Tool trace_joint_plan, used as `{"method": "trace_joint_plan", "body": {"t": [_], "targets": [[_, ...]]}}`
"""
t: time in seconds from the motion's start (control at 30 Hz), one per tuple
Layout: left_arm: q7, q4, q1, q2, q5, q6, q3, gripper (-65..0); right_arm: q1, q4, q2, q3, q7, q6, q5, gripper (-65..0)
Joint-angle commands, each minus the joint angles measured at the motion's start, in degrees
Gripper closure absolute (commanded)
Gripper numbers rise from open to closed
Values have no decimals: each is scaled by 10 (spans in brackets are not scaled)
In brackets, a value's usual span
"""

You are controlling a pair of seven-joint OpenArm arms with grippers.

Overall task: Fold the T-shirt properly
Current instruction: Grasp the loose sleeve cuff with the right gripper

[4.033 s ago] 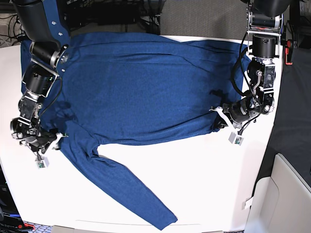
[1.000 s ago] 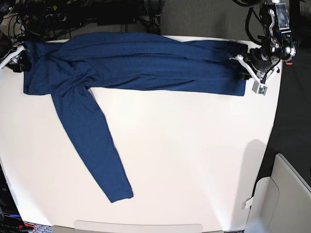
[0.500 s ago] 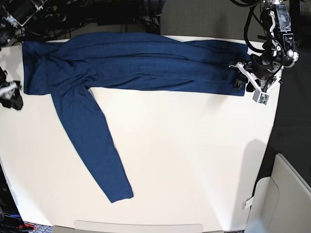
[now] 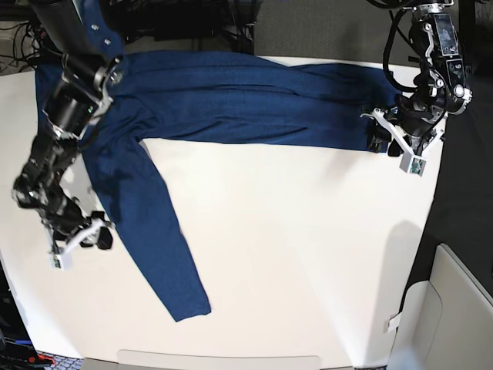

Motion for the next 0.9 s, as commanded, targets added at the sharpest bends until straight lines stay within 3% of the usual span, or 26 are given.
{"method": "trace_joint_plan", "body": {"t": [0.0,0.17,0.3,0.7,0.87], "targets": [[-6,11,-3,-8,-5,-2,-4,-284,23,-7,5,-6,20,2,-3,-280],[-6,11,-3,-8,-5,-2,-4,-284,45,-79,-7,-20,91,2,-58,-280],[-6,11,-4,-8,-5,-2,-4,-284,46,-103,-4,-20,129,2,-63,-280],[-6,11,-11,-8,-5,-2,-4,-284,31,-104,12,-20,130,2,-65,-280],[-6,11,-12,-8,-5,-3,-4,-284,6,-104,5,-20,129,2,-105,-280]]}}
